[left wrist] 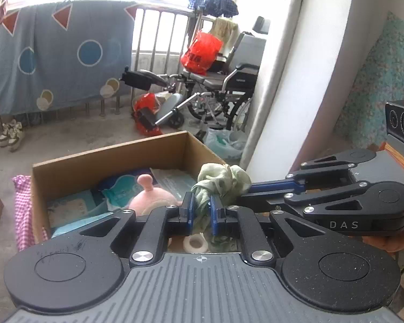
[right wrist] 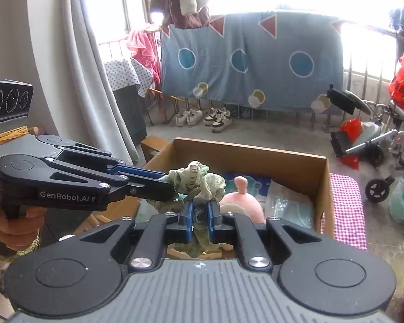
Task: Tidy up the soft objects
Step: 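Carry the scrunchie into the box and open the right gripper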
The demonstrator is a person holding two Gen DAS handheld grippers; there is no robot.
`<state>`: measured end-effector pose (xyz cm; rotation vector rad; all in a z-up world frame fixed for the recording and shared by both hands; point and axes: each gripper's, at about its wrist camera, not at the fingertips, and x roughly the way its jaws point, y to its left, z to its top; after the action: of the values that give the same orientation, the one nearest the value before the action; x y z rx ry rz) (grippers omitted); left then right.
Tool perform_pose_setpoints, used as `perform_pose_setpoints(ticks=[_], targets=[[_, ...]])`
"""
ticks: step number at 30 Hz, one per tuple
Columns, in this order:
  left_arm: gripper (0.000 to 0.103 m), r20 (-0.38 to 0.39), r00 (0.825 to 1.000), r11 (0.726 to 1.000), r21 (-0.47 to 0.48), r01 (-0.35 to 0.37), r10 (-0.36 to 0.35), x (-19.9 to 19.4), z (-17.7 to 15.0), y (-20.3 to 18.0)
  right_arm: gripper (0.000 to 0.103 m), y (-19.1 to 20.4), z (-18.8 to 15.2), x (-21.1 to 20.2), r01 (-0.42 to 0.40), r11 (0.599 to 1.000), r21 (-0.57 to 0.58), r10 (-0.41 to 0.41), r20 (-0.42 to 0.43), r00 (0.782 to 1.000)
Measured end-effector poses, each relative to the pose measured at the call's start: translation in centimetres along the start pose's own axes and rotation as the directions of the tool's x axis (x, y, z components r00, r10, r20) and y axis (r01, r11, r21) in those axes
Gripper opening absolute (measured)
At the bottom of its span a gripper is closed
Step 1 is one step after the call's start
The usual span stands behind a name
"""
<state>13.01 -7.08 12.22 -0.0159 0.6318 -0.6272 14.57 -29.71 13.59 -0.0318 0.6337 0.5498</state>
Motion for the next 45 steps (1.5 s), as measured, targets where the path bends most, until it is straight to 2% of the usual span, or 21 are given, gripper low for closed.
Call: perform_pose_setpoints(ticks=[5, 9, 12, 14, 19, 22, 24, 27, 30, 34, 36, 38, 40, 43, 45], targets=[[0.011, -0.098, 0.994, 0.996, -0.075, 0.042, -0.049, 6.2, 1.1, 0.8, 0.012, -5.7, 0.7, 4.6, 0.001, 0.998, 0.068, 0.008, -0.129, 0.992], [0.011, -0.193, 0.976, 0.989, -0.126, 0.074, -0.098, 11.1, 0.7, 1.2, 0.012, -9.6, -0.1, 8.0, 0.005, 0.993, 0.121, 0.028, -0.268, 0.963], [0.011, -0.278, 0.950, 0.979, -0.182, 0.090, -0.139, 13.9, -0.6, 1.7, 0.012, -11.1, -0.8, 9.9, 0.008, 0.992, 0.124, 0.038, -0.366, 0.930], [0.011, -0.336, 0.928, 0.971, -0.222, 0.090, -0.163, 15.7, -1.6, 2.3, 0.012, -11.3, -1.4, 10.7, 0.008, 0.995, 0.100, 0.036, -0.433, 0.901], [0.015, -0.452, 0.874, 0.957, -0.287, 0.046, -0.178, 18.6, -3.9, 3.3, 0.015, -10.3, -2.0, 12.5, 0.022, 0.999, -0.036, -0.038, -0.559, 0.828], [0.024, -0.476, 0.860, 0.948, -0.318, 0.030, -0.187, 19.0, -4.5, 3.9, 0.020, -9.9, -1.7, 12.7, 0.026, 0.997, -0.068, -0.061, -0.574, 0.816], [0.035, -0.466, 0.866, 0.946, -0.325, 0.024, -0.182, 18.7, -4.5, 4.3, 0.021, -10.1, -1.1, 12.7, 0.039, 0.996, -0.078, -0.076, -0.562, 0.824], [0.042, -0.419, 0.896, 0.949, -0.316, 0.011, -0.149, 16.9, -4.0, 4.9, 0.021, -10.6, -0.2, 12.9, 0.041, 0.998, -0.056, -0.065, -0.543, 0.837], [0.053, -0.367, 0.919, 0.947, -0.321, 0.021, -0.144, 14.6, -3.6, 5.5, 0.021, -10.7, 0.1, 14.2, 0.023, 0.999, -0.024, -0.033, -0.554, 0.832], [0.071, -0.279, 0.956, 0.951, -0.311, -0.006, -0.085, 11.7, -2.1, 6.4, 0.021, -10.9, -0.5, 17.1, 0.012, 1.000, 0.009, -0.004, -0.615, 0.789], [0.078, -0.230, 0.972, 0.955, -0.295, -0.030, -0.041, 10.0, -1.9, 6.6, 0.021, -11.1, -1.3, 18.4, 0.013, 0.999, 0.031, 0.011, -0.658, 0.753], [0.084, -0.196, 0.981, 0.958, -0.281, -0.050, -0.006, 8.6, -2.0, 6.9, 0.021, -11.1, -2.1, 19.4, 0.000, 0.998, 0.069, 0.048, -0.701, 0.711], [0.088, -0.172, 0.985, 0.960, -0.270, -0.067, 0.021, 7.6, -2.2, 7.2, 0.021, -10.8, -2.6, 19.9, -0.003, 0.997, 0.080, 0.060, -0.723, 0.689], [0.091, -0.149, 0.988, 0.961, -0.262, -0.084, 0.046, 6.5, -2.7, 7.4, 0.021, -10.2, -2.8, 20.3, 0.014, 0.998, 0.068, 0.041, -0.736, 0.676], [0.094, -0.138, 0.989, 0.961, -0.259, -0.095, 0.060, 5.7, -2.8, 7.5, 0.021, -10.0, -2.3, 19.7, 0.039, 0.997, 0.064, 0.020, -0.723, 0.691]])
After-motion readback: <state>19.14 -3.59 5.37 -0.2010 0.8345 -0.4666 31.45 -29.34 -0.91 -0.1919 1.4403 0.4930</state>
